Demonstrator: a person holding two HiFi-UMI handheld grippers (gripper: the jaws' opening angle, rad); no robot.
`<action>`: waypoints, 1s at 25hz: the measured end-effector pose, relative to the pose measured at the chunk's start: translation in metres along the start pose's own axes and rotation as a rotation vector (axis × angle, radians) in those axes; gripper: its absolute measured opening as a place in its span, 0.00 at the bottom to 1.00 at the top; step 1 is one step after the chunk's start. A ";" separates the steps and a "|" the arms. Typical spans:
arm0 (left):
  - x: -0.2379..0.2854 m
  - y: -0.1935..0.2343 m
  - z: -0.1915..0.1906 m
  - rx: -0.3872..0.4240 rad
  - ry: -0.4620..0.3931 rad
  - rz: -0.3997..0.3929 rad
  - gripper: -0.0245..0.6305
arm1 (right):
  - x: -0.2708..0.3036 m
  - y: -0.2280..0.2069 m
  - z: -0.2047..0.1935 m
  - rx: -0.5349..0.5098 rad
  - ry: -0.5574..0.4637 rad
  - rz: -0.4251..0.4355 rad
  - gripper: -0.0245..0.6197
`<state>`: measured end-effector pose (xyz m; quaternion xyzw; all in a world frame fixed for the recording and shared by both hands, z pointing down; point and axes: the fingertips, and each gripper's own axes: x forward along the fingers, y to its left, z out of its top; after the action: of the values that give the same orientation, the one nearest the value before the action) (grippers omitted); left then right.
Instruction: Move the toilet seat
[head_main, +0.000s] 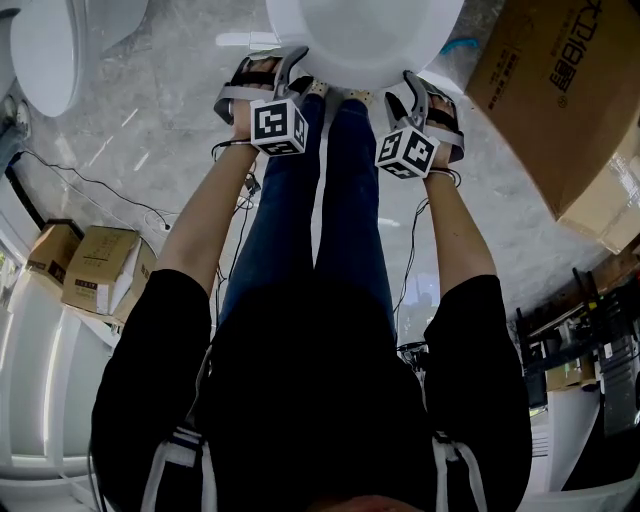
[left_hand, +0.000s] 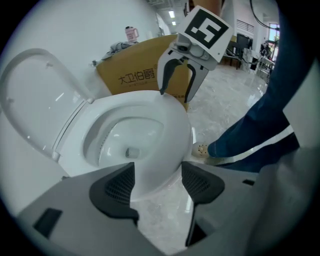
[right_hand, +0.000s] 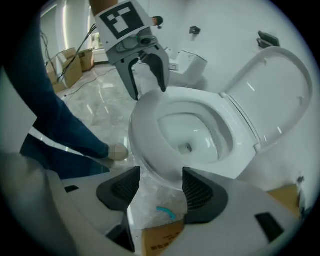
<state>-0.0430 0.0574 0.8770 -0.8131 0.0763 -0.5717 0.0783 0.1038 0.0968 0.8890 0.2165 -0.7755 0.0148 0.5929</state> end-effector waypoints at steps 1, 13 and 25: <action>0.001 -0.001 0.001 0.036 0.002 -0.001 0.48 | 0.002 0.001 0.002 -0.052 0.003 -0.002 0.45; 0.008 -0.012 0.008 0.196 0.002 -0.030 0.49 | 0.009 -0.008 0.016 -0.338 0.039 -0.007 0.47; 0.005 -0.016 0.023 0.321 -0.033 0.022 0.51 | -0.019 -0.018 0.022 -0.274 0.014 -0.076 0.47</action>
<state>-0.0192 0.0731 0.8773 -0.7986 -0.0086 -0.5622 0.2148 0.0940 0.0802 0.8607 0.1626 -0.7574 -0.1123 0.6223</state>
